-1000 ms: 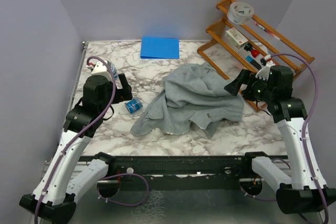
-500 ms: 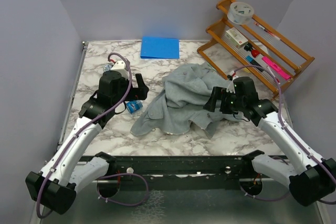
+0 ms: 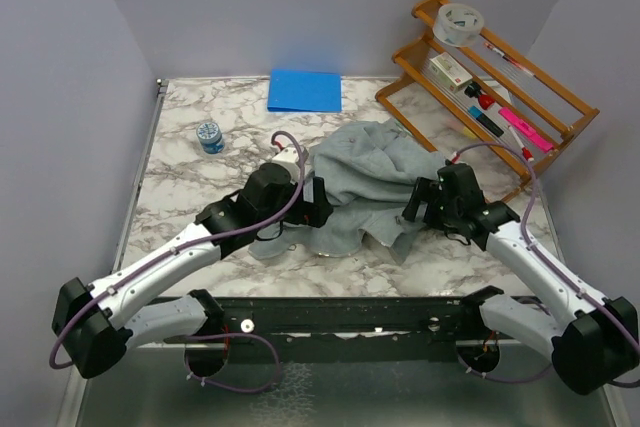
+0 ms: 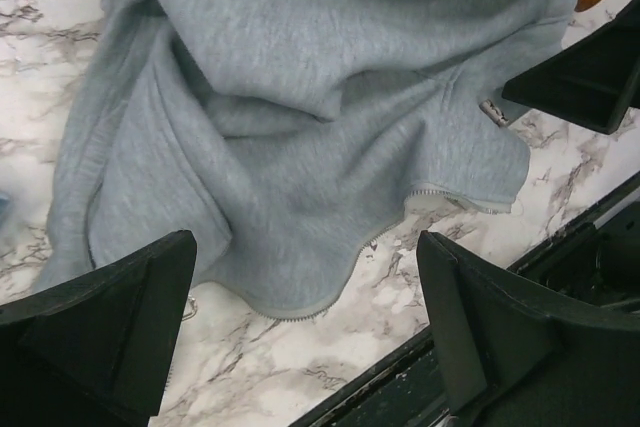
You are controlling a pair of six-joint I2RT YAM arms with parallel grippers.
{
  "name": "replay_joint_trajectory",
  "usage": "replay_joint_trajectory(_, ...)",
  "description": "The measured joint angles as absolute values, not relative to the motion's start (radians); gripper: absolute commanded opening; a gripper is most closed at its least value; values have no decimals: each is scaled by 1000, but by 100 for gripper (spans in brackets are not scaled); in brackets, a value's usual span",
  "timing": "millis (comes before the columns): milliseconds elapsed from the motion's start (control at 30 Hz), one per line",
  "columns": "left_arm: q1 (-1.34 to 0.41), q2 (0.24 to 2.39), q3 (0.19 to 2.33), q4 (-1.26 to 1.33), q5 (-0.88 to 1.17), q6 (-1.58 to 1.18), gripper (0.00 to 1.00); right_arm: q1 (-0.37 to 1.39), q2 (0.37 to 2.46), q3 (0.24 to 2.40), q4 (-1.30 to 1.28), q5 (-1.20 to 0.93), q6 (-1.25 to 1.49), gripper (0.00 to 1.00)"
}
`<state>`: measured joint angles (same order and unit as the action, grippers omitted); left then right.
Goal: Zip up the jacket
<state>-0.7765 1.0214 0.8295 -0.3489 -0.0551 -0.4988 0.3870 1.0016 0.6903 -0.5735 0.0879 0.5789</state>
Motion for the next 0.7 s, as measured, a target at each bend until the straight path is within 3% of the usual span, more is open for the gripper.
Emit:
replay_joint_trajectory(167, -836, 1097, 830, -305, -89, -518, 99, 387, 1045, 625, -514, 100, 606, 82)
replay_joint_trajectory(400, -847, 1123, 810, -234, -111, -544, 99, 387, 1087, 559, -371, 89, 626, 33)
replay_joint_trajectory(467, -847, 1122, 788, -216, -121, -556, 99, 387, 1083, 558, -340, 90, 626, 27)
replay_joint_trajectory(600, -847, 1114, 759, -208, -128, -564, 99, 387, 1037, 558, -322, 90, 609, 2)
replay_joint_trajectory(700, -847, 1098, 757, -208, -142, -556, 99, 387, 991, 580, -352, 87, 585, 1)
